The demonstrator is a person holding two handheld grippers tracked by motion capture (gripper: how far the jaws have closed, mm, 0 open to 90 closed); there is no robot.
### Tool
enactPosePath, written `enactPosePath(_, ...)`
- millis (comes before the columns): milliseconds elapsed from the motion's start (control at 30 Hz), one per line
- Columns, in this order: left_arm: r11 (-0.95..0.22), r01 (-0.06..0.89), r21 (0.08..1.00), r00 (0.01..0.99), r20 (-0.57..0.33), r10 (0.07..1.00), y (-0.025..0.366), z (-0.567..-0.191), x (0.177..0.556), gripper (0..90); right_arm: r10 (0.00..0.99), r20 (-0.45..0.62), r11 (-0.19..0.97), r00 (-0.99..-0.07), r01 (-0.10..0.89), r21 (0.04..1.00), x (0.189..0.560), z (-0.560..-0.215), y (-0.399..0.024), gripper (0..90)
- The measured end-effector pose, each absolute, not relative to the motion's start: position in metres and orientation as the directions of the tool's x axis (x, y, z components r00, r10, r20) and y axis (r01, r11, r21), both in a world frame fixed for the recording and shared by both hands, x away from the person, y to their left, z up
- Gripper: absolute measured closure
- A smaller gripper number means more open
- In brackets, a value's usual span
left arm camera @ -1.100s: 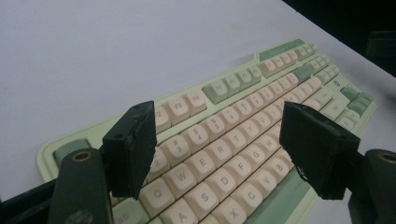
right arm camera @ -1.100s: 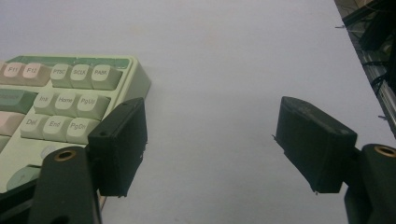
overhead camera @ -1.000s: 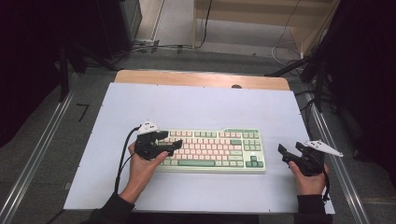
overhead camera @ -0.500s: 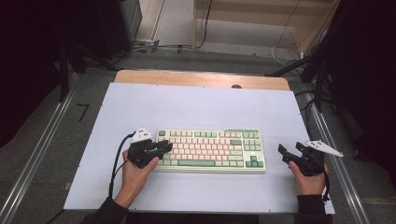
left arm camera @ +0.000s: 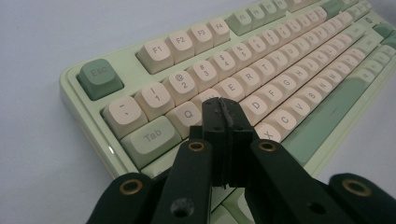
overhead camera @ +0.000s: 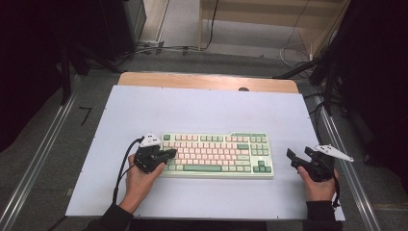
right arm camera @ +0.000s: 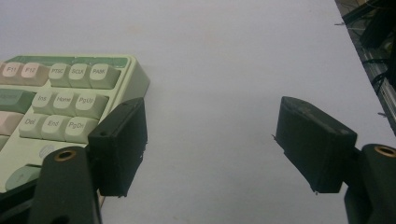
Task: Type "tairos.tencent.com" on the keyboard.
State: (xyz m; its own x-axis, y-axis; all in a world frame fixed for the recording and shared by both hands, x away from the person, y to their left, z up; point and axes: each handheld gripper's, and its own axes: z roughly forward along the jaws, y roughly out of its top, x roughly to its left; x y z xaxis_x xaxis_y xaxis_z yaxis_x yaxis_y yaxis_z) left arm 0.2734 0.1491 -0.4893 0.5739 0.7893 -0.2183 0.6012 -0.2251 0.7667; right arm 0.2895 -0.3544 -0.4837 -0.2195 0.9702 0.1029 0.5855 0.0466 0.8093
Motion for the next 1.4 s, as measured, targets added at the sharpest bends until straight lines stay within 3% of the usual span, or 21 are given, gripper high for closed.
enactPosePath(533, -0.231, 0.620, 0.749, 0.570, -0.229, 0.789, 0.146, -0.493, 0.277, 88.5, 0.970, 0.102, 0.049, -0.221, 0.588, 0.808, 0.290, -0.484, -0.354, 23.3)
enactPosePath(600, -0.217, 0.610, 0.762, 0.576, -0.238, 0.782, 0.147, -0.493, 0.276, 73.4, 0.970, 0.104, 0.047, -0.221, 0.587, 0.808, 0.290, -0.484, -0.354, 23.5)
enactPosePath(633, -0.199, 0.601, 0.774, 0.573, -0.243, 0.783, 0.148, -0.491, 0.275, 73.4, 0.970, 0.104, 0.047, -0.221, 0.587, 0.808, 0.290, -0.484, -0.354, 23.5)
enactPosePath(667, -0.154, 0.572, 0.806, 0.571, -0.256, 0.780, 0.151, -0.487, 0.273, 58.7, 0.969, 0.107, 0.046, -0.224, 0.583, 0.811, 0.289, -0.483, -0.354, 23.7)
enactPosePath(733, -0.136, 0.554, 0.822, 0.564, -0.250, 0.787, 0.153, -0.485, 0.272, 46.0, 0.967, 0.110, 0.046, -0.230, 0.580, 0.813, 0.289, -0.482, -0.353, 24.0)
enactPosePath(833, -0.058, 0.515, 0.855, 0.520, -0.258, 0.814, 0.160, -0.482, 0.269, 36.3, 0.963, 0.112, 0.050, -0.245, 0.571, 0.819, 0.288, -0.480, -0.348, 26.2)
enactPosePath(900, -0.050, 0.515, 0.856, 0.516, -0.263, 0.815, 0.161, -0.482, 0.269, 35.3, 0.960, 0.115, 0.051, -0.253, 0.568, 0.821, 0.288, -0.479, -0.345, 28.1)
enactPosePath(1000, -0.043, 0.517, 0.855, 0.500, -0.261, 0.826, 0.162, -0.484, 0.270, 32.1, 0.943, 0.121, 0.072, -0.309, 0.544, 0.836, 0.289, -0.472, -0.330, 39.3)
enactPosePath(1033, -0.044, 0.518, 0.854, 0.499, -0.260, 0.827, 0.162, -0.484, 0.270, 32.0, 0.943, 0.121, 0.072, -0.309, 0.544, 0.836, 0.289, -0.472, -0.330, 39.3)
enactPosePath(1067, -0.046, 0.518, 0.854, 0.498, -0.258, 0.828, 0.162, -0.484, 0.270, 31.4, 0.926, 0.133, 0.083, -0.353, 0.535, 0.841, 0.291, -0.470, -0.322, 49.4)
enactPosePath(1100, -0.048, 0.517, 0.855, 0.500, -0.255, 0.828, 0.161, -0.484, 0.270, 31.4, 0.926, 0.133, 0.083, -0.353, 0.535, 0.841, 0.291, -0.470, -0.322, 49.4)
enactPosePath(1133, -0.048, 0.518, 0.854, 0.501, -0.257, 0.827, 0.161, -0.485, 0.270, 30.8, 0.901, 0.156, 0.093, -0.405, 0.530, 0.843, 0.294, -0.467, -0.313, 61.8)
enactPosePath(1167, -0.050, 0.520, 0.853, 0.501, -0.257, 0.827, 0.161, -0.485, 0.270, 30.8, 0.901, 0.156, 0.093, -0.405, 0.530, 0.843, 0.294, -0.467, -0.313, 61.8)
enactPosePath(1267, -0.053, 0.530, 0.846, 0.495, -0.257, 0.830, 0.160, -0.486, 0.271, 28.8, 0.849, 0.169, 0.146, -0.501, 0.528, 0.837, 0.299, -0.465, -0.292, 83.3)
enactPosePath(1400, -0.053, 0.529, 0.847, 0.493, -0.257, 0.831, 0.160, -0.486, 0.271, 28.7, 0.808, 0.163, 0.192, -0.567, 0.515, 0.835, 0.301, -0.462, -0.272, 87.7)
